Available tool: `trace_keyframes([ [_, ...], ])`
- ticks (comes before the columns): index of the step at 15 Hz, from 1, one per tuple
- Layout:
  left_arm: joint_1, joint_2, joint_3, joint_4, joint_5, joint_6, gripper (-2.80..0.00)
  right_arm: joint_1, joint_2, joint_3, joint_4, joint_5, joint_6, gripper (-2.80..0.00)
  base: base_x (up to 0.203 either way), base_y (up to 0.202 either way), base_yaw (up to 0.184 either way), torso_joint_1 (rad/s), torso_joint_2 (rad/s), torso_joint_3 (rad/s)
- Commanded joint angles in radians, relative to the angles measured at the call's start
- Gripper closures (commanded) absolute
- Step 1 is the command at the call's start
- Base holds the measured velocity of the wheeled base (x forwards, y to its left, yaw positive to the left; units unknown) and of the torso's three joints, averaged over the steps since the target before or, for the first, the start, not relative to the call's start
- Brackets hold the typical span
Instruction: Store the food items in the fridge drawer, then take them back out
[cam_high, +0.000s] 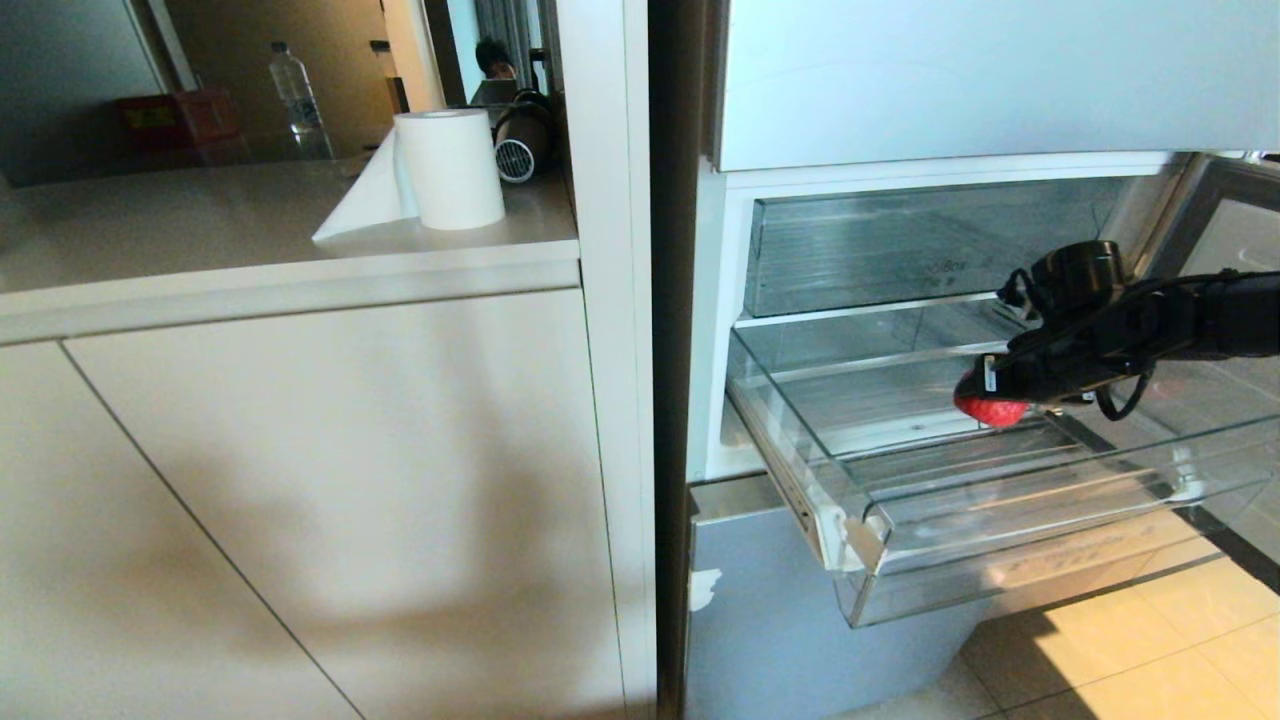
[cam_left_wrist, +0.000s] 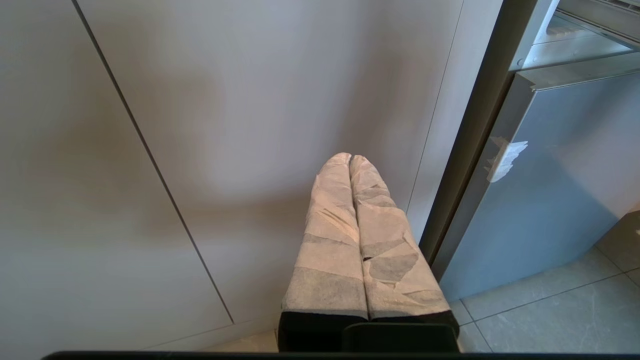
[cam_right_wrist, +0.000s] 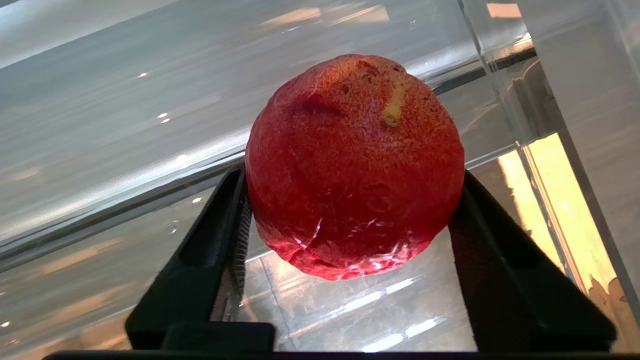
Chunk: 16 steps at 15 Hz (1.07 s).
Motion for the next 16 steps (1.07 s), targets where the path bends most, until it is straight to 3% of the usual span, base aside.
trace_keyframes([
  [1,0.000,0.001,0.002,0.000,0.000,0.000,0.00,0.006,-0.060,0.017,0.002,0.001,0.001,0.00,0.000,0.000,0.000,0.000,0.00,0.000],
  [8,0.000,0.001,0.002,0.000,0.000,0.000,0.00,0.100,-0.389,0.248,0.003,-0.004,0.033,0.00,0.000,0.000,0.000,0.000,0.00,0.000],
  [16,0.000,0.001,0.002,0.000,0.000,0.000,0.00,0.259,-1.004,0.637,0.002,-0.093,0.052,0.00,0.000,0.000,0.000,0.000,0.00,0.000],
])
